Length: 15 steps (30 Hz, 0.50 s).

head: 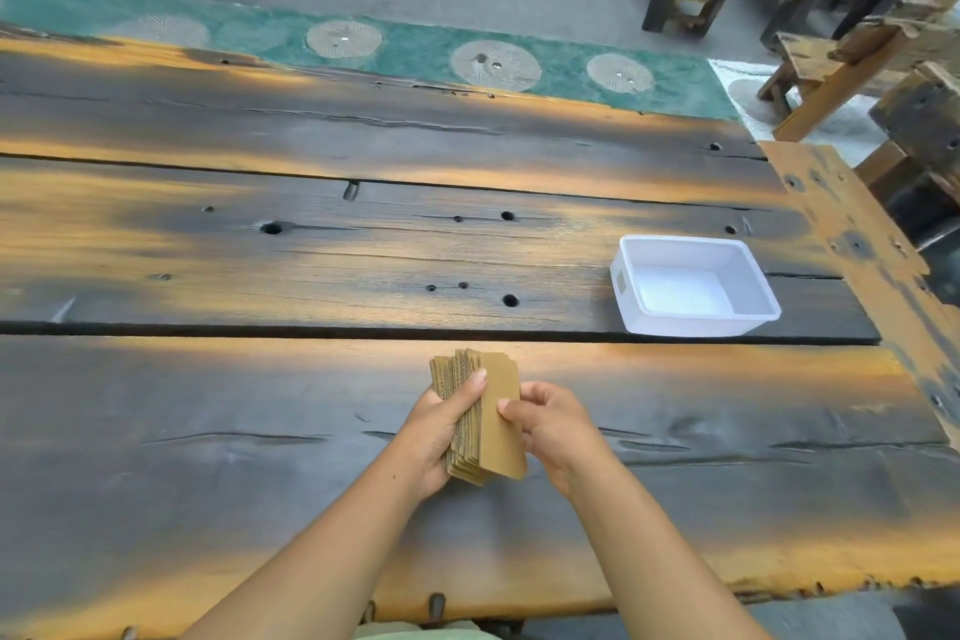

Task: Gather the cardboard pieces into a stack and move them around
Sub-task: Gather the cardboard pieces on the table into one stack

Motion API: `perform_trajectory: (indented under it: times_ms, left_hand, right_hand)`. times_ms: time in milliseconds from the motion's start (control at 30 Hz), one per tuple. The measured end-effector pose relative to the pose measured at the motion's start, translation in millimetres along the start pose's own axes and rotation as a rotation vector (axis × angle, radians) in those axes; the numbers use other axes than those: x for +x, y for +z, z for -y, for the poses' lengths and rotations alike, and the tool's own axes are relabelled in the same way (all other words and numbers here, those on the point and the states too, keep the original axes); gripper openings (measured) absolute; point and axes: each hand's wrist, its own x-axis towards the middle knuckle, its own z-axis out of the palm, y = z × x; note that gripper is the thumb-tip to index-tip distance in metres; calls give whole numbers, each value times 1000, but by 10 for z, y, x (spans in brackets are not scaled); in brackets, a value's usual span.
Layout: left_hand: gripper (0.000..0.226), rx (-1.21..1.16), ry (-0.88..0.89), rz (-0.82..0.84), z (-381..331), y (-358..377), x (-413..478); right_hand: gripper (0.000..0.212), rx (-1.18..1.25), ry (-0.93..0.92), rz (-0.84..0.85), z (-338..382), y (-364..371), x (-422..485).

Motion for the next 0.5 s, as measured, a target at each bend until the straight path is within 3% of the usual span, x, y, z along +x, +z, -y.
perform_trajectory:
  times_ms: [333,500]
  left_hand:
    - [34,-128,-118,130,93,-155,-128]
    - [54,-137,-90,98,102,-96,-179]
  right_hand:
    - [24,76,54,-11,-187,191,-156]
    - [27,76,126,-17,-187,197,-168]
